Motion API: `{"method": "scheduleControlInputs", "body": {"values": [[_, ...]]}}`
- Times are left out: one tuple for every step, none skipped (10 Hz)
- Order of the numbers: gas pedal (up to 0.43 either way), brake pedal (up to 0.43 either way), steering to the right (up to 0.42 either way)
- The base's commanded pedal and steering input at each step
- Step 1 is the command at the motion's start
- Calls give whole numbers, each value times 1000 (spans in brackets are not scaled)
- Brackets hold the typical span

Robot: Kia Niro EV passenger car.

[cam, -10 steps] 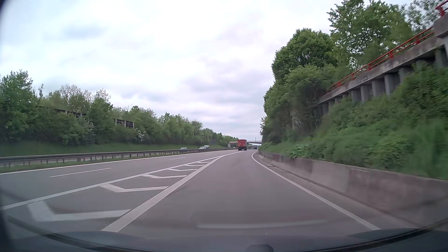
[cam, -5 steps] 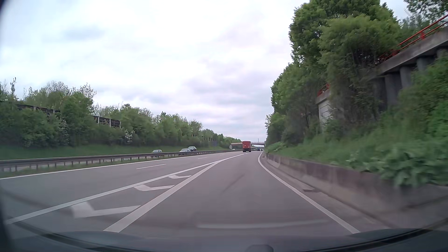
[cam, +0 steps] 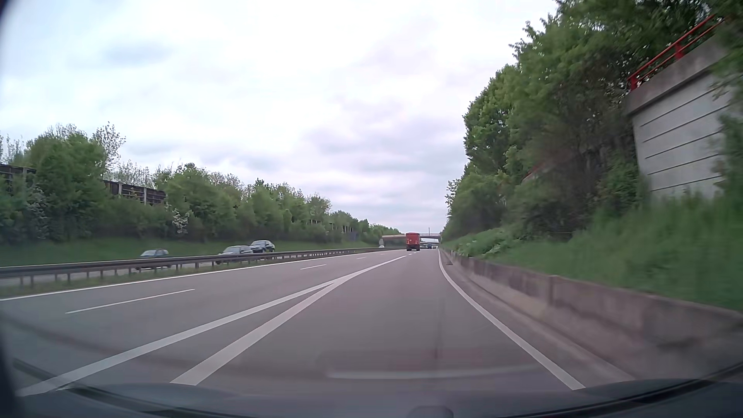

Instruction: Follow the waypoints while adhering to traffic rules and regulations

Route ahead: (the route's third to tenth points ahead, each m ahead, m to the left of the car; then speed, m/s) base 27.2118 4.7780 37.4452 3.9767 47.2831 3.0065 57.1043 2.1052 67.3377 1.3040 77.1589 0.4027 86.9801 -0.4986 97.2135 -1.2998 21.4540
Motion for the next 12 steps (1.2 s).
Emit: {"method": "scheduleControlInputs", "body": {"values": [[378,0,5],[378,0,6],[378,0,6],[378,0,8],[370,0,12],[370,0,14],[370,0,15],[370,0,18],[370,0,22],[370,0,24],[370,0,23],[370,0,18]]}}
